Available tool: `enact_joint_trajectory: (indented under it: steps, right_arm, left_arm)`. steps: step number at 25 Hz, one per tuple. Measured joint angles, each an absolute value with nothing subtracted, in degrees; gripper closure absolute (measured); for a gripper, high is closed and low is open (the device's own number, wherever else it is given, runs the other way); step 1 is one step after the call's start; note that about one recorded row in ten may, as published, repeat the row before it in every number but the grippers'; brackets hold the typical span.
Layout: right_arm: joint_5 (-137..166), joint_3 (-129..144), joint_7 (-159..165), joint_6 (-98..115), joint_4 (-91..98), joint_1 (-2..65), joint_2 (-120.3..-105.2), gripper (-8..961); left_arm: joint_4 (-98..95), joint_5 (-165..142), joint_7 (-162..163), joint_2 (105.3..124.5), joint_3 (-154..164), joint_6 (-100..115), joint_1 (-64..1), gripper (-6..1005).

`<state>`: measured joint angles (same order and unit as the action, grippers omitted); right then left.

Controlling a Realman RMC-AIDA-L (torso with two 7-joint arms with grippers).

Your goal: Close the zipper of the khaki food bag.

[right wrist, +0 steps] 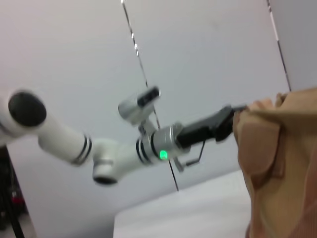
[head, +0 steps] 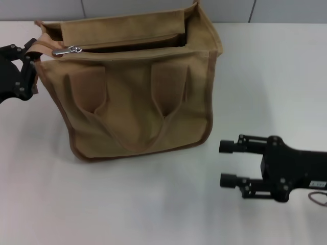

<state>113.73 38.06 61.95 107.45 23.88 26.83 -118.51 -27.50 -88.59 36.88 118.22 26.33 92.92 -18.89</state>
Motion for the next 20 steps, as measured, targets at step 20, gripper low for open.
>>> enact_joint_trajectory:
  steps: [20]
  right_arm:
    - [99.0, 39.8, 117.1, 102.4, 25.0, 51.3, -118.50, 252]
  left_arm:
    - [-24.5, -83.9, 34.6, 118.60, 26.3, 96.7, -19.2, 982]
